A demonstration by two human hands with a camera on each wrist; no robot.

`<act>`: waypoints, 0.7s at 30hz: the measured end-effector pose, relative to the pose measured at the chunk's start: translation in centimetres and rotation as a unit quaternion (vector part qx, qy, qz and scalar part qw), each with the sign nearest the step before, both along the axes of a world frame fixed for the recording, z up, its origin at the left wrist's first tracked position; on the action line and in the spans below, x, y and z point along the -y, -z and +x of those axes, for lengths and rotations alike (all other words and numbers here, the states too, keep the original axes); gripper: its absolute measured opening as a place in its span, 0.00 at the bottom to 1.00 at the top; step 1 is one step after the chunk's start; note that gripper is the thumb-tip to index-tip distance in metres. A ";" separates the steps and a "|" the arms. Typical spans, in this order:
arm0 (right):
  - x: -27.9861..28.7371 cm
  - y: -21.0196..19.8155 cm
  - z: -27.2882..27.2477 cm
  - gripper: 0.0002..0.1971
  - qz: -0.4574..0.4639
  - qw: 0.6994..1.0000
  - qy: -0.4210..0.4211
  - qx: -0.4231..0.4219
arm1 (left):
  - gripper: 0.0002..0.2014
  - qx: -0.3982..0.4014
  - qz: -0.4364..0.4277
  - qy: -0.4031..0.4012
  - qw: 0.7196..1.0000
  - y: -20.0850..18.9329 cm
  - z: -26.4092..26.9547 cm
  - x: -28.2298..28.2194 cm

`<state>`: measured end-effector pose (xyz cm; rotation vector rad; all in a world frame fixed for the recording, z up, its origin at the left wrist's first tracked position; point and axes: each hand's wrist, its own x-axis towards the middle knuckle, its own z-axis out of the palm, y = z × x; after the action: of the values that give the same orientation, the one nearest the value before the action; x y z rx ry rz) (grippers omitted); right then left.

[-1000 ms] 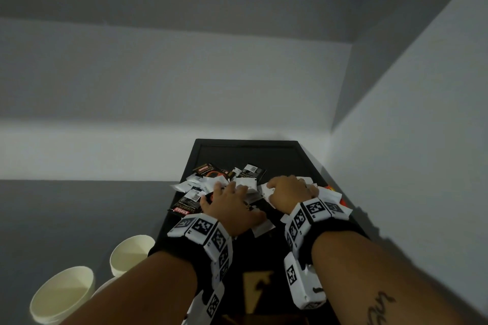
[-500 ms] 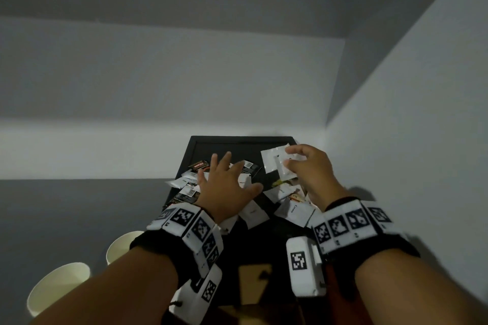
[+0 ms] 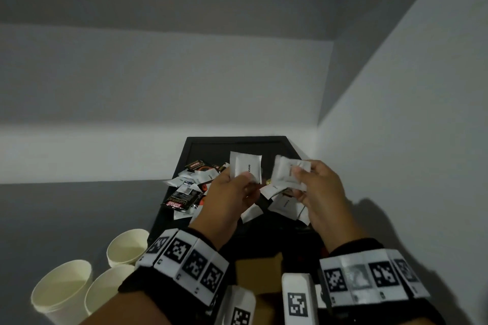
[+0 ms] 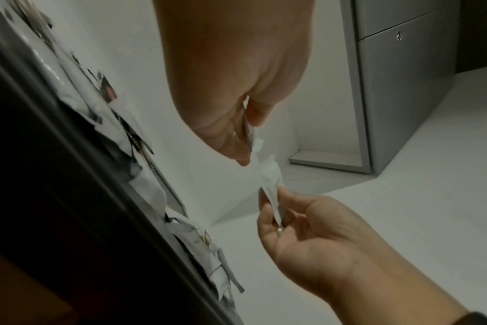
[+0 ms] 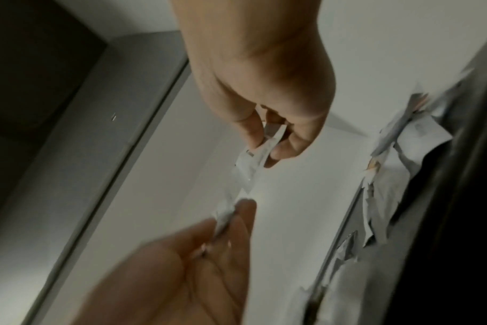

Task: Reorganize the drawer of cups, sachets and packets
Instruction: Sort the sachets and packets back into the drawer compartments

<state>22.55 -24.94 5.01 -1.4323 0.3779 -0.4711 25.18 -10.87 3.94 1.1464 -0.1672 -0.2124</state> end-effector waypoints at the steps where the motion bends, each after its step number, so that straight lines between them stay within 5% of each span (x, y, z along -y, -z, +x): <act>1: 0.1 -0.3 -0.4 0.04 0.035 0.999 -0.002 0.009 | 0.08 -0.006 0.001 0.003 1.000 0.2 0.0 -0.2; 4: -0.6 -1.0 -0.8 0.06 0.062 0.997 -0.029 0.027 | 0.15 -0.016 -0.002 0.024 1.000 0.7 -0.5 -0.7; 9: -2.9 -1.1 -0.7 0.02 -0.038 0.996 -0.082 -0.028 | 0.16 -0.013 -0.008 0.051 0.999 0.8 -1.8 -0.8; 14: -3.5 -0.6 -0.5 0.03 -0.204 0.976 -0.047 -0.062 | 0.20 -0.009 -0.021 0.051 0.998 1.3 -2.1 -1.4; 21: -3.8 0.1 -0.3 0.04 -0.349 0.930 -0.080 -0.085 | 0.12 -0.018 -0.064 0.034 0.997 1.4 -2.4 -1.9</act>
<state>22.25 -21.10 4.96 -2.1893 0.2321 -0.3615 22.76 -9.00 2.50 1.0092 -0.1856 -0.2797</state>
